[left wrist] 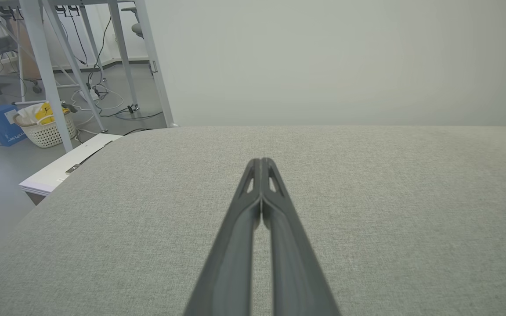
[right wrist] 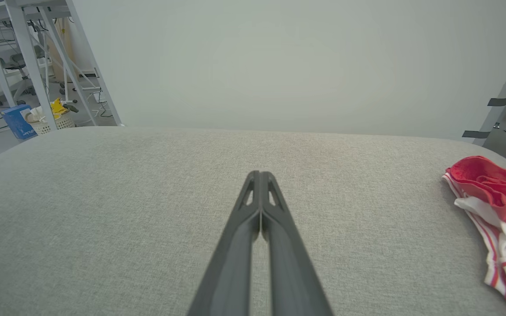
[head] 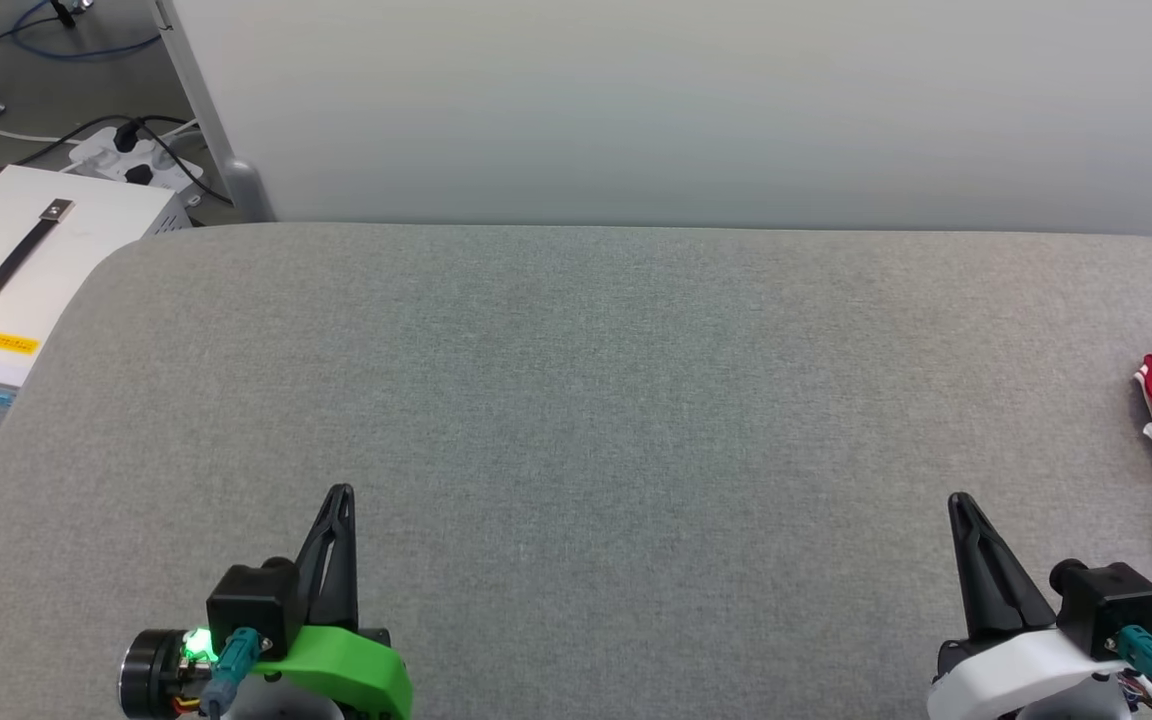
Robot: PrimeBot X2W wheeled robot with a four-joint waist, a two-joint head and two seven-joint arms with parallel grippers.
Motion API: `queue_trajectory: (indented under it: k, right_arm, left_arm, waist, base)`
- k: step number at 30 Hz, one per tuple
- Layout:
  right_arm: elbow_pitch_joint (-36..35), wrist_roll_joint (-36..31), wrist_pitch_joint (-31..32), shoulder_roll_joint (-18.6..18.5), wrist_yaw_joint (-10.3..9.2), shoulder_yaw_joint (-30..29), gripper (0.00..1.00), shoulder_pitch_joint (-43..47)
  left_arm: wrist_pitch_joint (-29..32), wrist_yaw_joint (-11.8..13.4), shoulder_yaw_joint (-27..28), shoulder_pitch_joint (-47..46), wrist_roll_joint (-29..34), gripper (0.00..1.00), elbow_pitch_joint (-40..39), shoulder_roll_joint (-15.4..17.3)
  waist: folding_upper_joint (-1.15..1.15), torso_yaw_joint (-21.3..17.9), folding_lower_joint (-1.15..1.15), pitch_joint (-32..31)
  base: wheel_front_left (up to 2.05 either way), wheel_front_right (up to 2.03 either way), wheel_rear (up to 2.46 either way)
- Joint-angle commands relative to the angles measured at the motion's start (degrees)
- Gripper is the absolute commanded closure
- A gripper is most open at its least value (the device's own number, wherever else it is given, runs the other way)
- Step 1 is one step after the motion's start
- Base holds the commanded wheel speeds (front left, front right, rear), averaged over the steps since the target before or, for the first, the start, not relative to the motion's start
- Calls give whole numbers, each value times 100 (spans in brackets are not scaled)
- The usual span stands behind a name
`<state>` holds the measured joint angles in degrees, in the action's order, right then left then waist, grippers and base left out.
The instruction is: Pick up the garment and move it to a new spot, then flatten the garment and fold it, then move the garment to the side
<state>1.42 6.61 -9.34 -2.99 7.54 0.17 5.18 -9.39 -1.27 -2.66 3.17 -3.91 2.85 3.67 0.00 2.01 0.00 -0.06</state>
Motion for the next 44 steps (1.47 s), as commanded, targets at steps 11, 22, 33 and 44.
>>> queue_trajectory:
  k: [11, 22, 33, 44]
  right_arm:
    - [-55, -138, 151, 5, -2, -6, 100, -171]
    - [-69, -222, 276, 6, -3, -7, 100, -227]
    - [-83, -307, 404, 7, -3, -9, 100, -283]
    - [-97, -392, 532, 8, -4, -11, 100, -340]
  left_arm:
    - [158, 45, 62, -134, 118, 100, -70, -34]
    - [283, 58, 95, -163, 161, 100, -104, -41]
    - [410, 71, 128, -193, 206, 100, -139, -49]
    - [538, 85, 162, -223, 250, 100, -175, -56]
  waist:
    - [0, -29, 0, 1]
    - [0, -56, 0, 2]
    - [0, -84, 0, 2]
    - [0, -112, 0, 3]
  base:
    - [0, 0, 0]
    - [0, 0, 0]
    - [0, 0, 0]
    - [0, 0, 0]
